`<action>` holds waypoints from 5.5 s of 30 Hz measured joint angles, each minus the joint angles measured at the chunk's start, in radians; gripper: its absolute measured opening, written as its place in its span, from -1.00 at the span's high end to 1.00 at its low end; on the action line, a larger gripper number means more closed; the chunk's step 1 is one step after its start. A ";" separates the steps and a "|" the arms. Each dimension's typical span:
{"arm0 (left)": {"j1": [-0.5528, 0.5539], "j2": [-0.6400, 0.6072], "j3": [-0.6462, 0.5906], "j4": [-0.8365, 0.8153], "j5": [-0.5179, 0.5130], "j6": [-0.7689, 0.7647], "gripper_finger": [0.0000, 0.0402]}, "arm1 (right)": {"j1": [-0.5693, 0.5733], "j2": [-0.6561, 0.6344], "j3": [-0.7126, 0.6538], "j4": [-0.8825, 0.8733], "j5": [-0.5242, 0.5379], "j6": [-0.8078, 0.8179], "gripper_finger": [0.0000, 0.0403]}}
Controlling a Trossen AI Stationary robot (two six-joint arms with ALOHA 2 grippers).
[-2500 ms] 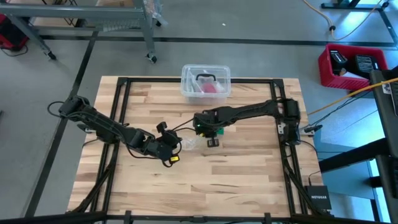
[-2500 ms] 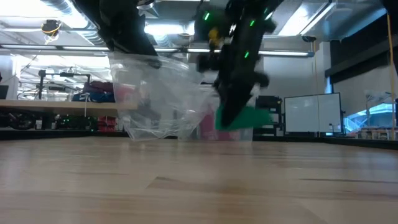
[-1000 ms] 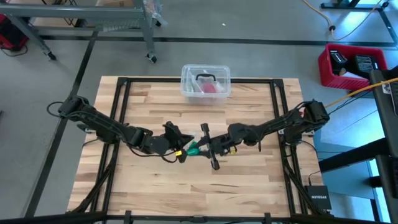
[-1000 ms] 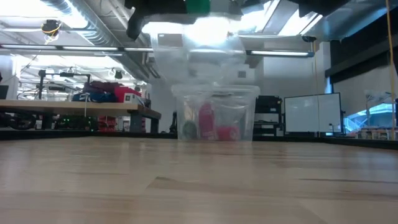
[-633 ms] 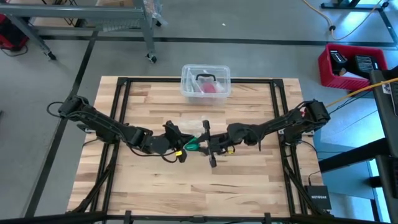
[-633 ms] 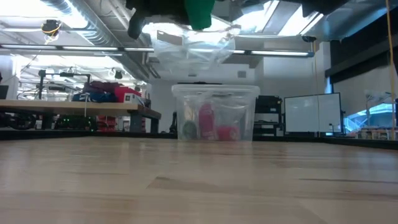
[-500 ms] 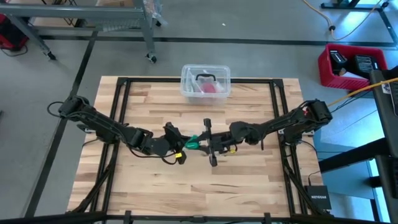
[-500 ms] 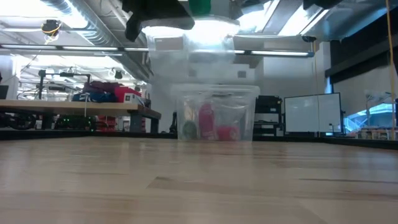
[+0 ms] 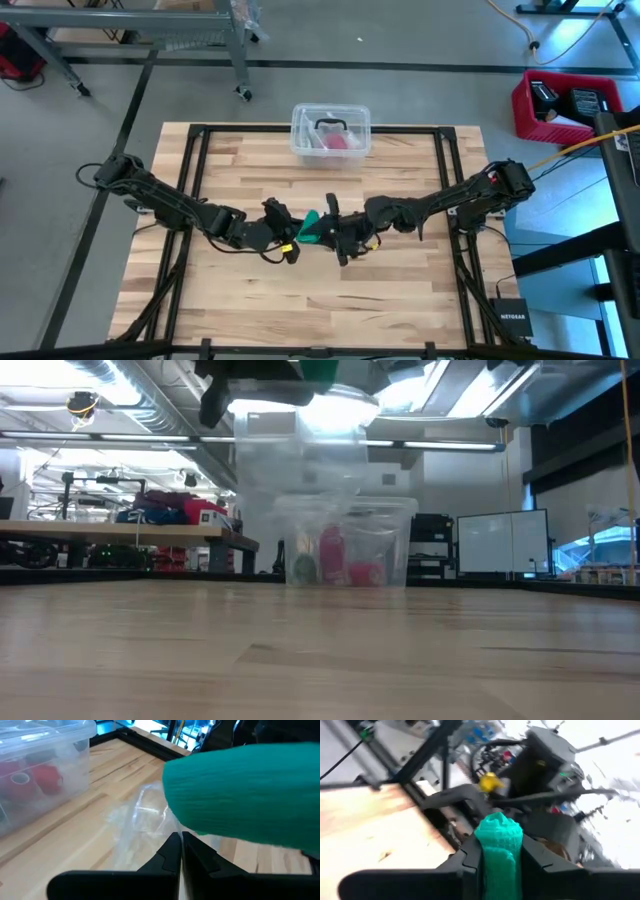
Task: Roll bandage
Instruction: Put the rolled bandage into the transparent zip bag
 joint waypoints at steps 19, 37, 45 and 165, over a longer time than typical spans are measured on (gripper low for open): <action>0.005 -0.002 0.000 0.110 0.070 0.026 0.97 | 0.059 0.009 0.000 -0.197 0.016 -0.112 0.63; -0.028 -0.003 0.000 0.125 0.043 0.105 0.97 | 0.060 0.007 0.000 -0.323 0.455 -0.061 0.63; 0.000 -0.002 -0.001 0.152 0.070 0.044 0.97 | 0.054 0.007 0.002 -0.393 0.520 0.151 0.63; -0.078 0.009 0.001 -0.056 0.057 0.077 0.97 | 0.082 -0.151 0.134 -0.981 0.325 0.568 0.96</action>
